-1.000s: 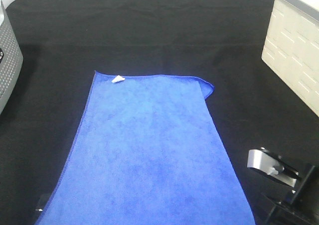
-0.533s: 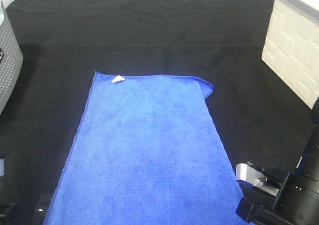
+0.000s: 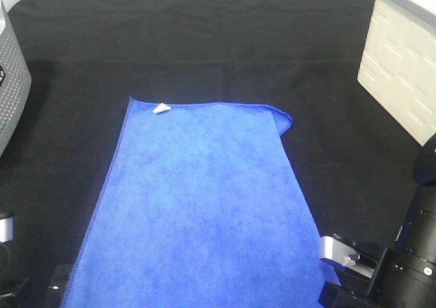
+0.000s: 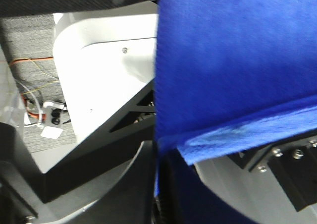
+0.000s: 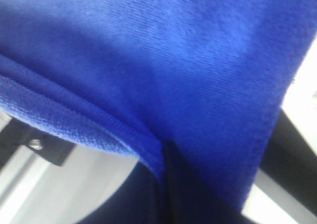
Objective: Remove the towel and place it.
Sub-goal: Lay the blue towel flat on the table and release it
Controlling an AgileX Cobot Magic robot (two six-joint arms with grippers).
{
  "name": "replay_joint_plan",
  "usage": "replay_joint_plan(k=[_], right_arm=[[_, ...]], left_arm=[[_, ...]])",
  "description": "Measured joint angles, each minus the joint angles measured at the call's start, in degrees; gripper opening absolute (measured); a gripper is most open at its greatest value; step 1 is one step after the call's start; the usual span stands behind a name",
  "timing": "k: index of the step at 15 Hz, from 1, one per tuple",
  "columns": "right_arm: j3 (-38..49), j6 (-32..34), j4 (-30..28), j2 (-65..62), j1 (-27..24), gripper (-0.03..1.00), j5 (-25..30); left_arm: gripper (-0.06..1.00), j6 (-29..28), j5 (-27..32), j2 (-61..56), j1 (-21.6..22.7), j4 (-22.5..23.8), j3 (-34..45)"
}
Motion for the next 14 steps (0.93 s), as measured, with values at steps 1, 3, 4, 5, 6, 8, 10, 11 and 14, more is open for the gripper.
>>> replay_joint_plan(k=[1, 3, 4, 5, 6, 8, 10, 11, 14], right_arm=[[0.0, 0.0, -0.92, 0.69, -0.06, 0.0, -0.06], [-0.06, -0.23, -2.23, 3.15, -0.17, 0.0, -0.63], [0.17, -0.57, -6.13, 4.53, -0.29, 0.0, -1.55], [0.17, -0.92, -6.3, 4.7, -0.4, 0.0, -1.6], [0.17, -1.72, -6.02, 4.76, -0.46, 0.0, -1.66], [0.17, -2.75, -4.76, 4.76, -0.46, 0.0, -1.66], [0.17, -2.98, -3.95, 4.76, -0.46, 0.09, -1.6], [0.17, -2.98, -3.5, 4.76, -0.46, 0.19, -1.43], [0.17, -2.98, -2.46, 4.76, -0.46, 0.54, -1.32]], left_arm=[[0.02, 0.17, -0.17, 0.0, 0.17, 0.46, 0.0], [0.02, 0.4, -0.74, 0.06, 0.34, 2.12, 0.0], [0.02, 0.57, -0.8, 0.06, 0.46, 6.19, 0.17], [0.03, 0.63, -0.8, 0.06, 0.52, 6.59, 0.23], [0.05, 1.09, -0.57, 0.06, 0.52, 6.7, 0.23], [0.07, 2.18, -0.17, 0.06, 0.52, 5.39, 0.23], [0.08, 2.35, 0.0, 0.06, 0.52, 5.21, 0.23], [0.08, 2.41, 0.0, 0.06, 0.52, 5.16, 0.23], [0.08, 2.52, 0.0, 0.06, 0.52, 5.16, 0.23]])
